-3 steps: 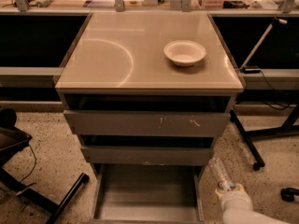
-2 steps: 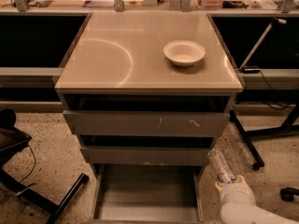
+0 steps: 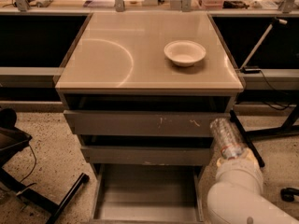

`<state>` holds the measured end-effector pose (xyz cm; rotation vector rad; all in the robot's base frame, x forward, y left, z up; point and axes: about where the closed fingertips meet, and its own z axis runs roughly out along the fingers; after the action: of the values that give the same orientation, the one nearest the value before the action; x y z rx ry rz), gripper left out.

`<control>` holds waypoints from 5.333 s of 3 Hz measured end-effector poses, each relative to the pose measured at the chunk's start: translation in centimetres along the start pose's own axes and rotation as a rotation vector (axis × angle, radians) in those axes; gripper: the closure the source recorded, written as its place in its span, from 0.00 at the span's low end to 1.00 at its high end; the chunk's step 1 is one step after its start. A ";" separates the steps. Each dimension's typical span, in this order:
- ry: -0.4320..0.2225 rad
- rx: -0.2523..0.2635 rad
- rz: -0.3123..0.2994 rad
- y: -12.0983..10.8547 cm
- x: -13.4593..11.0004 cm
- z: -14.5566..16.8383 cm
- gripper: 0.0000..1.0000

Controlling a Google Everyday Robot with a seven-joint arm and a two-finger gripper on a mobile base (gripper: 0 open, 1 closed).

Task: Pick water bottle from bottom drawer and place on counter

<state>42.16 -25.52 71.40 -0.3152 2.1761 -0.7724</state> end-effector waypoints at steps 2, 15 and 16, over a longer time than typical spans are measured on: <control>0.010 0.046 -0.011 -2.0 -1.5 -2.1 1.00; -0.046 -0.309 -0.255 6.0 -33.4 8.6 1.00; -0.034 -0.343 -0.262 7.1 -33.1 9.0 1.00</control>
Offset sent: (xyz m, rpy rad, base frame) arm -0.0058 0.0002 0.0324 -0.0396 -0.0096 -0.0277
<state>70.93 -8.71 82.36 -0.7945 2.2578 -0.5218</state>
